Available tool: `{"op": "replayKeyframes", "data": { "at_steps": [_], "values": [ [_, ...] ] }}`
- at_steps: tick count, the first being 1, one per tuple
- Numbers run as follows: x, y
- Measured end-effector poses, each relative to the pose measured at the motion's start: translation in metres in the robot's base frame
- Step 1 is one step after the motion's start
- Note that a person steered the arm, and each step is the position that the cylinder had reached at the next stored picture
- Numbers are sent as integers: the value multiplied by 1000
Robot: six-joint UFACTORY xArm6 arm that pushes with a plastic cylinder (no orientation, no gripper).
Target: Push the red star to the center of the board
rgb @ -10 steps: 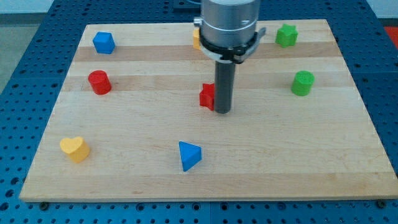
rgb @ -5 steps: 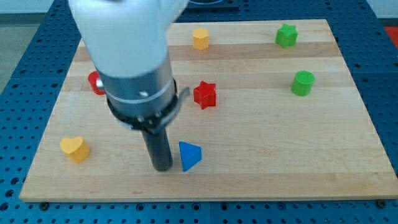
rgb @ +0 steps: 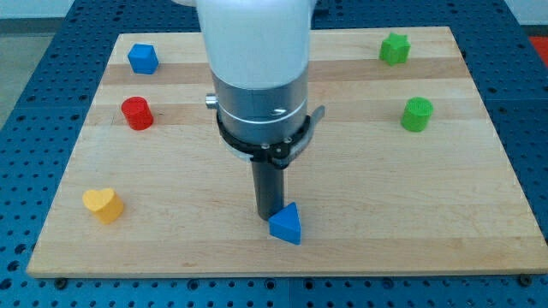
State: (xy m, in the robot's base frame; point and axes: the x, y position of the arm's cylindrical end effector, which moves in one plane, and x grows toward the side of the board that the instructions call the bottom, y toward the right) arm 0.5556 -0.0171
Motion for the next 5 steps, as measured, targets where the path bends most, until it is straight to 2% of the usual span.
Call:
{"op": "replayKeyframes", "data": {
  "at_steps": [2, 3, 4, 5],
  "values": [
    [-42, 5],
    [-40, -21],
    [17, -23],
    [56, -23]
  ]
}}
